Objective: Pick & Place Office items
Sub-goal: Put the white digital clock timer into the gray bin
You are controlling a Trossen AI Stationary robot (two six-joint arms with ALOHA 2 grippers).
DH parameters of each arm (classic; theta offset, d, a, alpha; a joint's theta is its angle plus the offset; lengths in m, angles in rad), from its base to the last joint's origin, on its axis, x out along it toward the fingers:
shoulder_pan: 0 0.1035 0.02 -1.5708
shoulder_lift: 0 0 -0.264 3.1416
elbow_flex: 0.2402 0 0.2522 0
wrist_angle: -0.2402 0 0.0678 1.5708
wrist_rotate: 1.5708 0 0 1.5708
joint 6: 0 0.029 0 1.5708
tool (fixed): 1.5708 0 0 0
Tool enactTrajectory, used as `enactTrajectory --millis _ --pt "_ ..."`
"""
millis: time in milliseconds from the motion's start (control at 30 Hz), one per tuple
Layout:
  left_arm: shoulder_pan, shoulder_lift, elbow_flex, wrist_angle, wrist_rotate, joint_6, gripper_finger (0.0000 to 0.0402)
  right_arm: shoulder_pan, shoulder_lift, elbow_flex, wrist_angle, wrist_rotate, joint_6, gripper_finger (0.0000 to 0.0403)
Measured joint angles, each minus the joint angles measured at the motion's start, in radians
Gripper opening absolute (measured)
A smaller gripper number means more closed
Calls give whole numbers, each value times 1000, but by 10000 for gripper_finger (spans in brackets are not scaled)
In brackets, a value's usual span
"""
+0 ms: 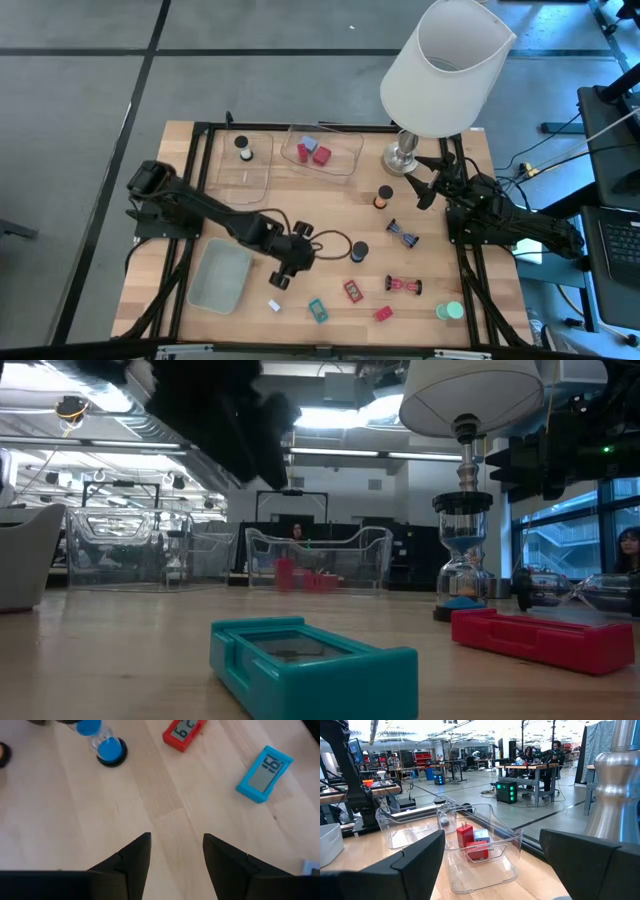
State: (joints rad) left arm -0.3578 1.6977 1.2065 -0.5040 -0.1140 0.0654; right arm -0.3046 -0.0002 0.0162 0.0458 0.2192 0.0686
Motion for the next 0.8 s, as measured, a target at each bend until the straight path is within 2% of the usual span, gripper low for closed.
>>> enactTrajectory --millis 200,500,800 --pt "-105 -1 27 -116 -41 -150 196 0 0 0 0 0 0 327" --pt "-274 0 27 -155 -41 -294 232 0 0 0 0 0 0 327" --pt "-367 22 27 -160 -36 -317 250 0 0 0 0 0 0 327"
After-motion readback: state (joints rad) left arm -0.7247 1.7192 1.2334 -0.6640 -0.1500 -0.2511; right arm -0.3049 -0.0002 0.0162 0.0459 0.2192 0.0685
